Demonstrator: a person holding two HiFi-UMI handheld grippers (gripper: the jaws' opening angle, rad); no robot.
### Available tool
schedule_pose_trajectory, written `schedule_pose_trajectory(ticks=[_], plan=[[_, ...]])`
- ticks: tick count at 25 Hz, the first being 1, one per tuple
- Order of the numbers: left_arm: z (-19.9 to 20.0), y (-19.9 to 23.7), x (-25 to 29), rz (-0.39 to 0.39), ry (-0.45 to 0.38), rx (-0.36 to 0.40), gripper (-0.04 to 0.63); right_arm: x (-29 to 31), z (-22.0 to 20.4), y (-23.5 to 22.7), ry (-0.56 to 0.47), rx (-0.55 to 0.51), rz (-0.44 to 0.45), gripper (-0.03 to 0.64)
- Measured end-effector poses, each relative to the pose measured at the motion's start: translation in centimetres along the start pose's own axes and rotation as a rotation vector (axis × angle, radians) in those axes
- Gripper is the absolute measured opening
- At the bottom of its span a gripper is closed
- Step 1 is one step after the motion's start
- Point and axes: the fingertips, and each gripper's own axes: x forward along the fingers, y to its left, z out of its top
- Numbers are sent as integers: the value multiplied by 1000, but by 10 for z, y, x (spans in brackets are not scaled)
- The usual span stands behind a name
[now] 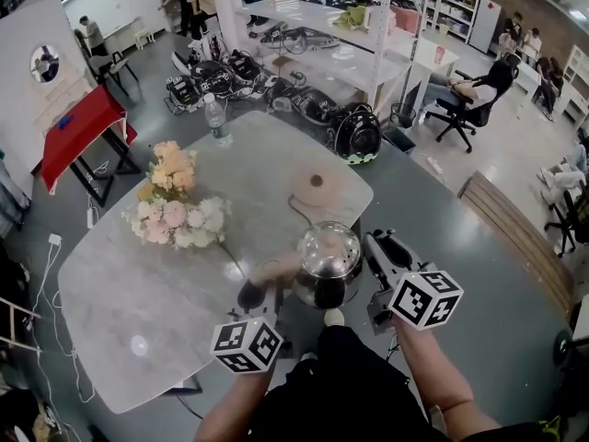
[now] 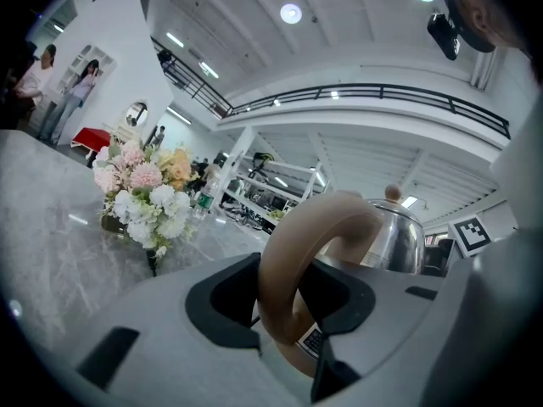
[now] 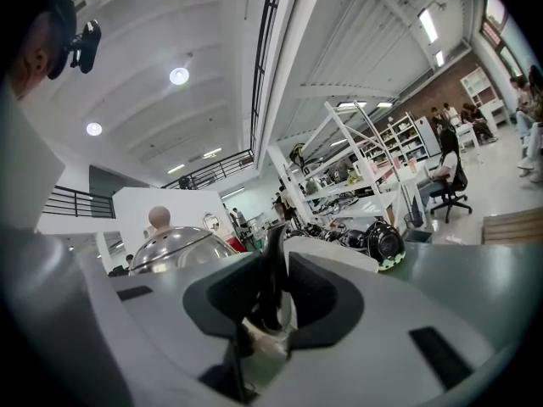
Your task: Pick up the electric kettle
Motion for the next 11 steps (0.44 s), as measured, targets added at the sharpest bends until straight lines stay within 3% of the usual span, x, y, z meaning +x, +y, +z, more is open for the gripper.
schedule_pose_trajectory(ticks=[11], plan=[[-7, -1, -3, -5, 11, -17, 121, -5, -3, 0, 8, -7, -14, 89]])
